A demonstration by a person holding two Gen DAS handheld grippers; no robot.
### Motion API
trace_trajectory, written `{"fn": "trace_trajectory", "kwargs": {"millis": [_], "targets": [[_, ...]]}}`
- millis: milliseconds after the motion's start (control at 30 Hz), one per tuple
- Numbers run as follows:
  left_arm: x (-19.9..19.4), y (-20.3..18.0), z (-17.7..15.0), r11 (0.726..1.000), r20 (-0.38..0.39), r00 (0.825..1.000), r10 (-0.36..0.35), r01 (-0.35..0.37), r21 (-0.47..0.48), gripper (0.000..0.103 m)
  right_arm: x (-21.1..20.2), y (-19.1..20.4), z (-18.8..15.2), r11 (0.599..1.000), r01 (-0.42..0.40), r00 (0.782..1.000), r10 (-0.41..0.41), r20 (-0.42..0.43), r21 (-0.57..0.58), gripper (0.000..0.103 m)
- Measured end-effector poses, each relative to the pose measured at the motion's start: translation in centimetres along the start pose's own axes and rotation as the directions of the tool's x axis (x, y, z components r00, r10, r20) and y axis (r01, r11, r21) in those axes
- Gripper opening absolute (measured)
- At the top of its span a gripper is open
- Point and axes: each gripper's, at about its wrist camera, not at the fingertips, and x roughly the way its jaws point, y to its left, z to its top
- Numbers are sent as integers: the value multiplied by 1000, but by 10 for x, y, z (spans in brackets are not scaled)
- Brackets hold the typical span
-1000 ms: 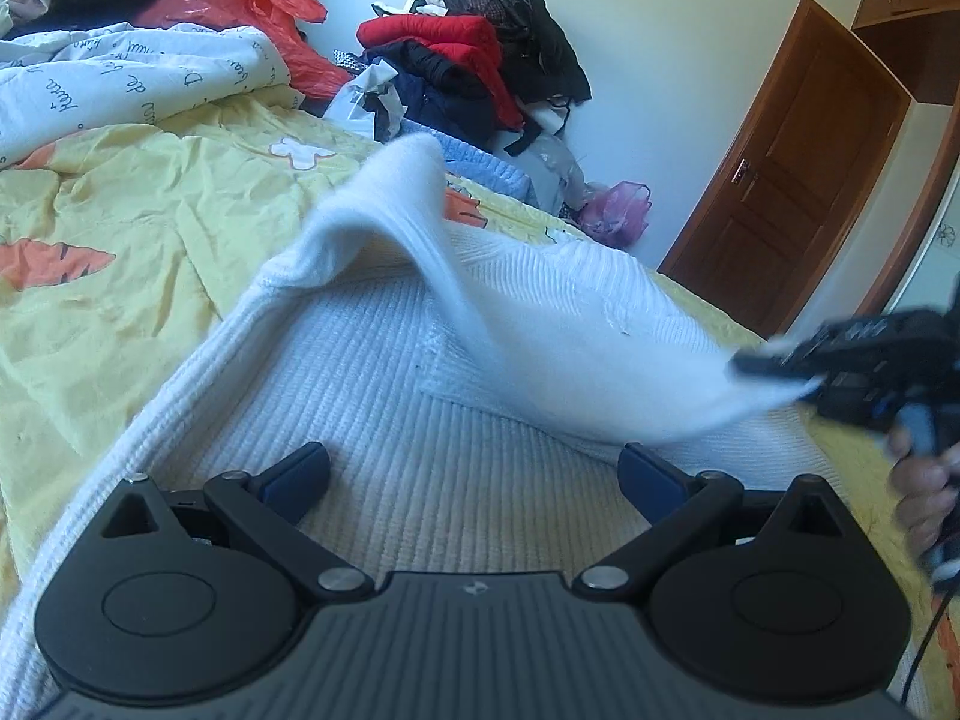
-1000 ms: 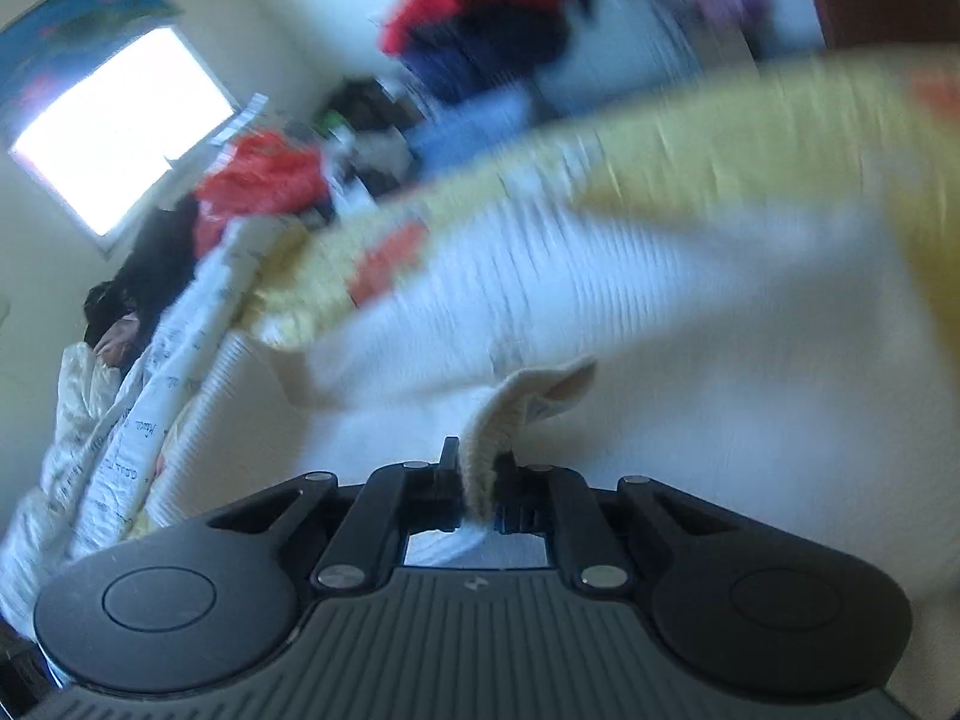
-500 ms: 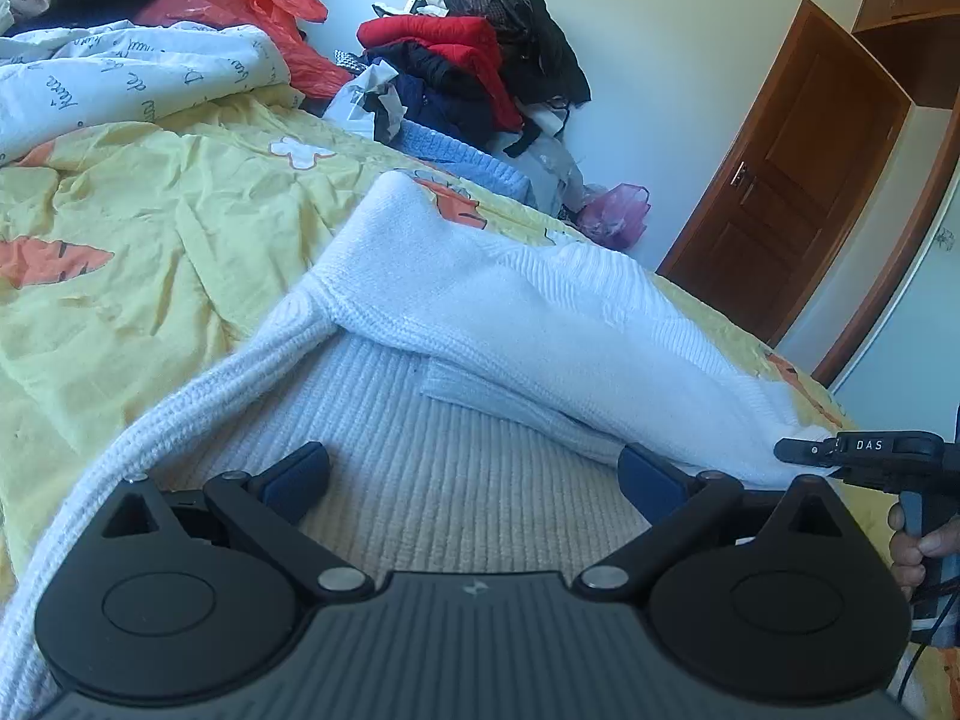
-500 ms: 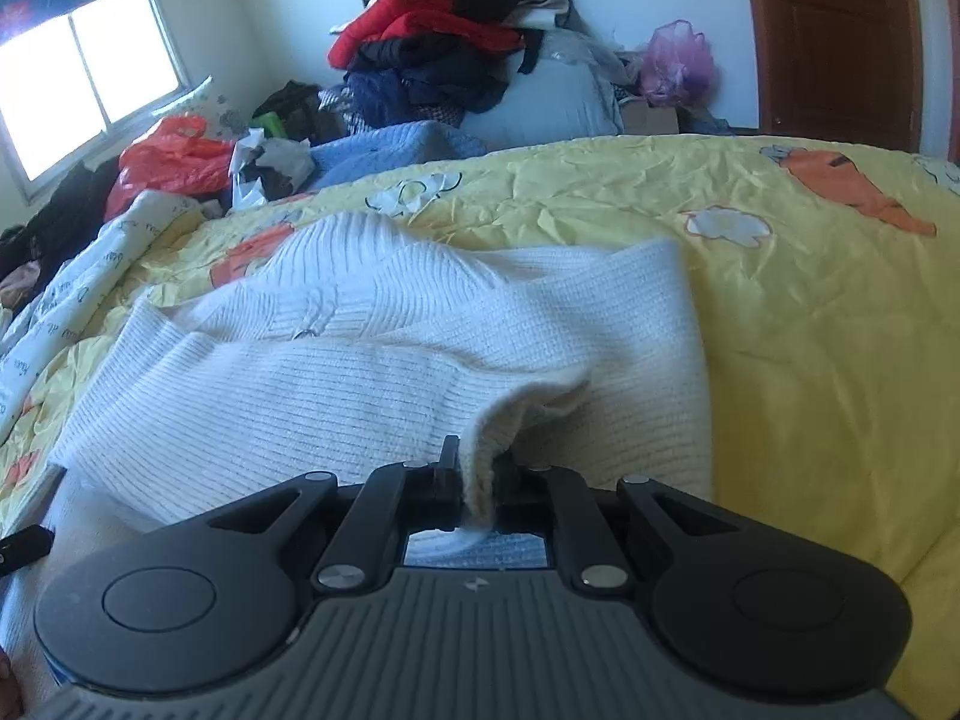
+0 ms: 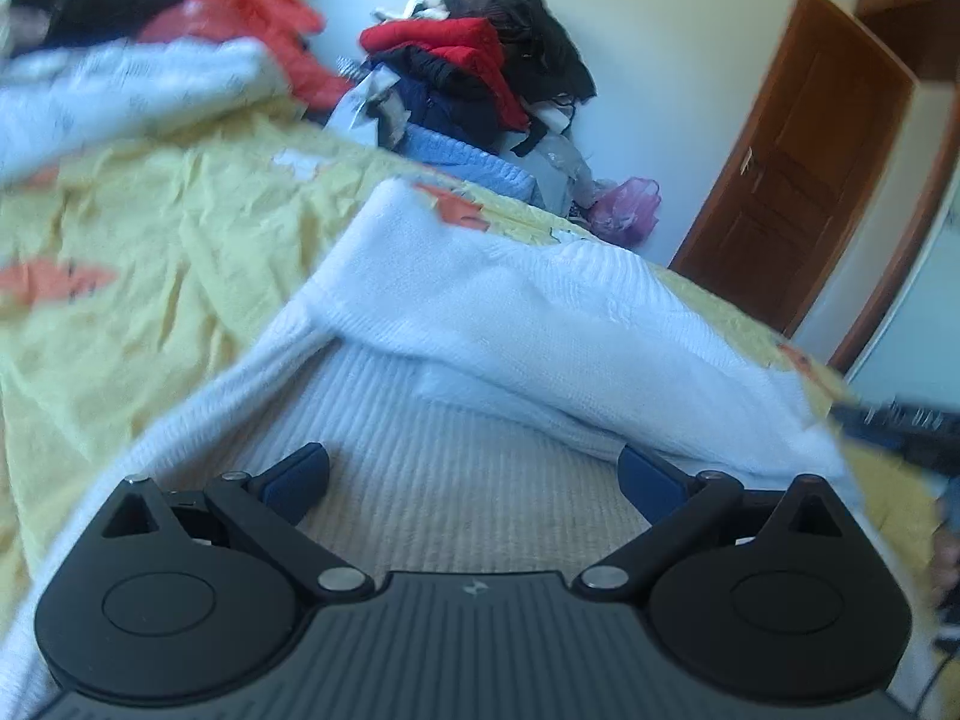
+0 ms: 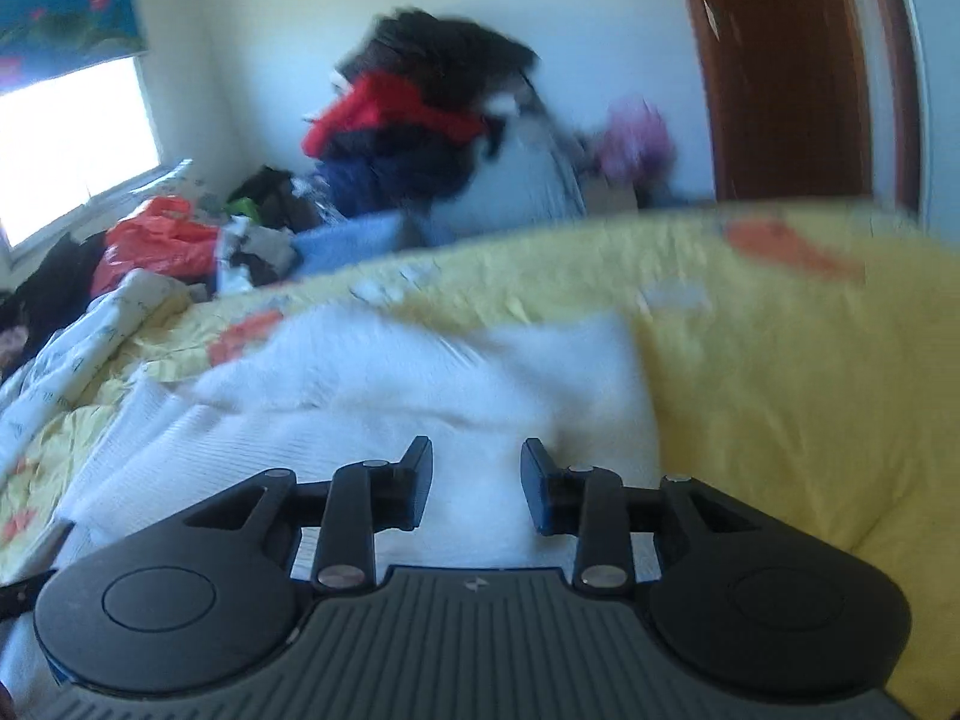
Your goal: Fold small clothes
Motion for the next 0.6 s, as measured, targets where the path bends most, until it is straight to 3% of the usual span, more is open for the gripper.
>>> {"fn": "trace_trajectory", "kwargs": {"millis": [67,133,267,333,400,600], "targets": [[0,-19,6,997,20,1000,-24,23,75,103,-5,17,1,998,-25,999,27,22,-55,51],[7,-40,14,988,50,998,-36,28,152,103,5,33,0,993,-61,998,60,-6,-103,59],[51,-69,29,949,6,998,62,-61,308,103,45,39,-16,996,18,993,-28,-115,-89,59],[71,-68,28,936,-35,993,115,-96,340,103,50,34,-29,996,32,996,-38,-78,-84,61],[80,-63,20,922,-27,993,119,-100,374,103,48,34,-37,995,26,998,-30,-47,-97,62],[78,-60,19,932,-24,995,101,-86,352,103,47,42,-40,992,37,998,-42,-43,-121,67]]}}
